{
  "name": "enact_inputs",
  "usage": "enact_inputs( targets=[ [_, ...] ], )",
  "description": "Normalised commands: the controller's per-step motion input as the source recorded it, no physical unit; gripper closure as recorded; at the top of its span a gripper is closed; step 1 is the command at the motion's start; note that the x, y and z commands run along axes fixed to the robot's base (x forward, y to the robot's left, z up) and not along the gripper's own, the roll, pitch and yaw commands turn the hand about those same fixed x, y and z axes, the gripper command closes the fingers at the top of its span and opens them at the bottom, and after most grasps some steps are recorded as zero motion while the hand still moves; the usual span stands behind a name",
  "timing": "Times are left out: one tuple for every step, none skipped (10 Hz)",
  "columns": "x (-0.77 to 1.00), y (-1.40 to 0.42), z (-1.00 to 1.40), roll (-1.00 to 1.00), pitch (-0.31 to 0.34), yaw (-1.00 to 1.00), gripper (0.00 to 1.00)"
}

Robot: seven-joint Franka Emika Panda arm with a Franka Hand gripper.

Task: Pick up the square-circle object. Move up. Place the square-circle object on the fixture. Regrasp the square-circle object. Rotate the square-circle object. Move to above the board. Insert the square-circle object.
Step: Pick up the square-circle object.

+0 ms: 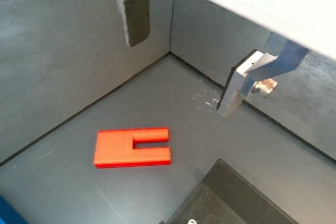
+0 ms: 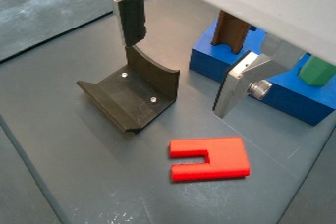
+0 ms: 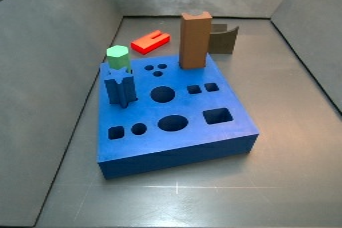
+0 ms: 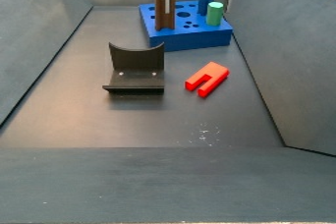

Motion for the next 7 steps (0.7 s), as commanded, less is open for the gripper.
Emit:
enact_inputs(
  targets=[
    [0.07,-0.27,-0.15,0.15,0.000,-0.37,0.00],
    [0.01,-0.32,-0.41,0.14,-0.004,-0.79,0.00],
    [0.00,-0.23,-0.55,0.08,0.000,-0.89,0.00],
    [0.00,-0.21,-0.67,0.03,0.000,-0.94,0.00],
    [-0.02,-0.28,-0.76,0.02,-0.091,-0.89,0.00],
    [-0.14,-0.38,-0.94,0.00,-0.113,-0.76,0.00],
    [-0.34,-0.47,-1.00,0.00,-0.044,-0.52,0.00]
  ],
)
